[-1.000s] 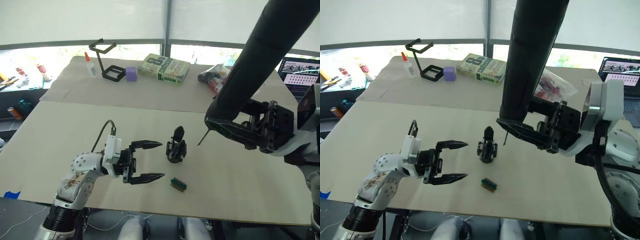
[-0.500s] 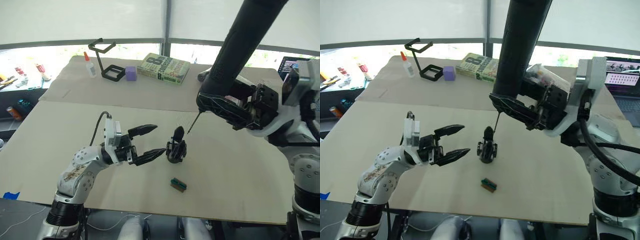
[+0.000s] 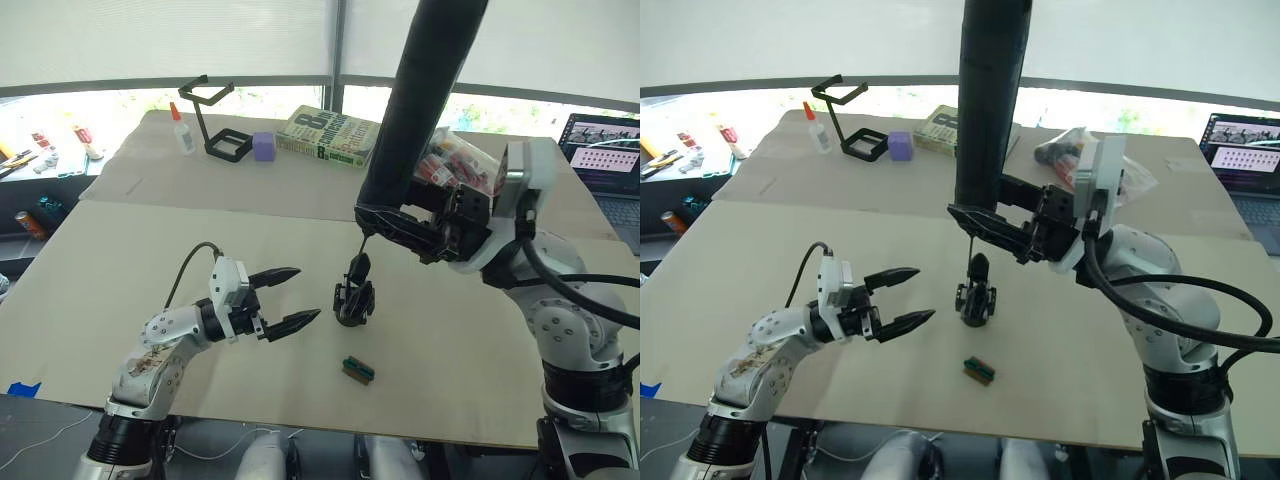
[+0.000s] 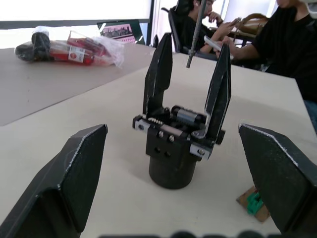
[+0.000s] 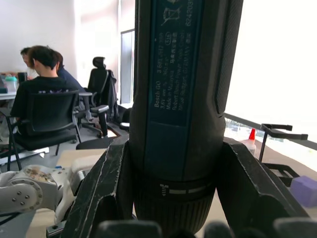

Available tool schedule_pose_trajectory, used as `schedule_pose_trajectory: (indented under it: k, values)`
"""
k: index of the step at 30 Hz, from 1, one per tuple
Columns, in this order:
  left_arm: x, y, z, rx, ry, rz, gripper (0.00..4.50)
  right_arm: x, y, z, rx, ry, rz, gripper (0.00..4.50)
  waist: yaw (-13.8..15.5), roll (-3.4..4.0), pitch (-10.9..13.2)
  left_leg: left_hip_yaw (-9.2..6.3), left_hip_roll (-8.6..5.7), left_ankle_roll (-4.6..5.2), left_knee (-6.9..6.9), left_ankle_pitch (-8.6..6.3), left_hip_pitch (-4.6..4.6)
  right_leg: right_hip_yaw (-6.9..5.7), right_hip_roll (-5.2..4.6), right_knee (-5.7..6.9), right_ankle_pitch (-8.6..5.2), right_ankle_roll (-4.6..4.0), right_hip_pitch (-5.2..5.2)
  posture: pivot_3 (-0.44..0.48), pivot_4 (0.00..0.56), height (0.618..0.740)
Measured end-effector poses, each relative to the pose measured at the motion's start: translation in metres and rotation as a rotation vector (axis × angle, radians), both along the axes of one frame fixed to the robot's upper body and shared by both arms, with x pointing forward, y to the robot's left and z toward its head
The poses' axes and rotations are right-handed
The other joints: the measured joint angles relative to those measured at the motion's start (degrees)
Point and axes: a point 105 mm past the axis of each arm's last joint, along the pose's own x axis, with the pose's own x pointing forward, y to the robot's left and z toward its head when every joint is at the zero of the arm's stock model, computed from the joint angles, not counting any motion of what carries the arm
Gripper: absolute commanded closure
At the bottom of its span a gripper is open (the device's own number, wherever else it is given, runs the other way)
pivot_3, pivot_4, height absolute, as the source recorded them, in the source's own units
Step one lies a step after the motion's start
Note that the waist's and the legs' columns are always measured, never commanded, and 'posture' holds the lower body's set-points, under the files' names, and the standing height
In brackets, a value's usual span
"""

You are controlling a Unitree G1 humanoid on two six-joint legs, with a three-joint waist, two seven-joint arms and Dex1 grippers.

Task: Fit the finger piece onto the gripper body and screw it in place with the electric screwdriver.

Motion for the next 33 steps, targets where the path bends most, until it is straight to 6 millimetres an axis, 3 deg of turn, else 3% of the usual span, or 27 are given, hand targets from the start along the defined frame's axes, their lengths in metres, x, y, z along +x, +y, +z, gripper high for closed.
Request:
schedule_pose_trajectory:
  k: [33]
  values:
    - [-0.013,-0.018,-0.017,0.065,-0.043,-0.105,0.0,0.009,0.006,-0.033,-0.103,0.135,0.018,2.57,-0.1,0.0,0.0,-0.01,0.02,0.0,-0.01,0.0,-0.03,-0.04,-0.03,0.01,0.01,-0.01,-0.04,0.0,0.15,0.74]
